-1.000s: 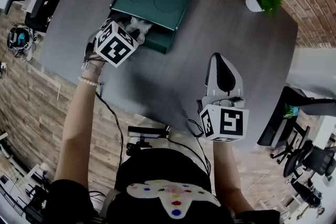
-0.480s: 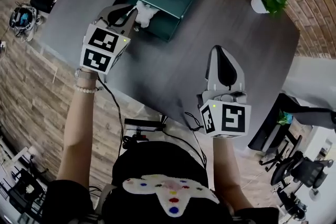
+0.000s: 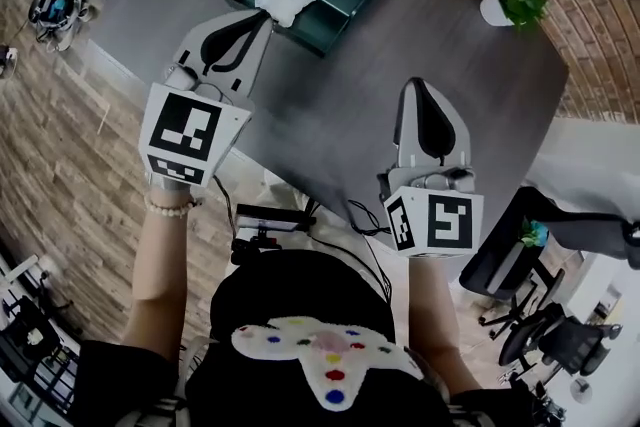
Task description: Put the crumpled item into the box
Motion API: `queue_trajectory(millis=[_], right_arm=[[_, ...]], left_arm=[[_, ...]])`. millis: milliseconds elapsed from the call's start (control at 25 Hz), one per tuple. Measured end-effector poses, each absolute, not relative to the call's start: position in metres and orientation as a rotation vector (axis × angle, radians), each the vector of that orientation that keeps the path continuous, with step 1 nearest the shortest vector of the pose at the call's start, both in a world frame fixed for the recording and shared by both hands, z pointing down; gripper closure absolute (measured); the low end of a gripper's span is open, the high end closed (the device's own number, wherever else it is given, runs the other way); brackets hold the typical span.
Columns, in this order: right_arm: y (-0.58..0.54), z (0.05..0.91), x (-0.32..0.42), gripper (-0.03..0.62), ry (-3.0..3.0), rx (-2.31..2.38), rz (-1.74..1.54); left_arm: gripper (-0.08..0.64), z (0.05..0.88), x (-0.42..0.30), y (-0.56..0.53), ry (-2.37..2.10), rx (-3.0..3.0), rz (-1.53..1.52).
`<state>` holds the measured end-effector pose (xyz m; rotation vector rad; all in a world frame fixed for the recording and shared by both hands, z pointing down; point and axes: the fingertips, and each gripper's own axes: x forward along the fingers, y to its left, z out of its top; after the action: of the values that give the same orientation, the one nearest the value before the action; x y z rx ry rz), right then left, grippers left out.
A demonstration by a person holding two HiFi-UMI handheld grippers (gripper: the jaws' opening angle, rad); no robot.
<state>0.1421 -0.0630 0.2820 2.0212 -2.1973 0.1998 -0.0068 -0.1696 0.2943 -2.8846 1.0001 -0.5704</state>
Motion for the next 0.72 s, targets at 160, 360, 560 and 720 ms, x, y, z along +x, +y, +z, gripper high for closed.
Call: queue_trajectory(millis=[160,360,560,720], right_arm=[[-0.049,0.274,0.142,0.583,-2.232,1.999,0.178],[-0.032,0.268,0.139,0.584,-2.289,1.95,0.159],[-0.017,0.264,0.134,0.584,-2.351,1.873,0.134],[-0.011,0.26,0.128,0.583,-2.39,1.835,0.124]], left_arm=[[0.554,0.272,-0.015,-0.137,1.044,-2.827,-0.548],[0.554,0.251,-0.025,-0.099,1.09,-2.803,-0.514],[0.554,0.238,-0.032,-0.072,1.157,-2.782,-0.481],[0.554,0.235,-0.038,-0.056,1.195,-2.763,-0.481]])
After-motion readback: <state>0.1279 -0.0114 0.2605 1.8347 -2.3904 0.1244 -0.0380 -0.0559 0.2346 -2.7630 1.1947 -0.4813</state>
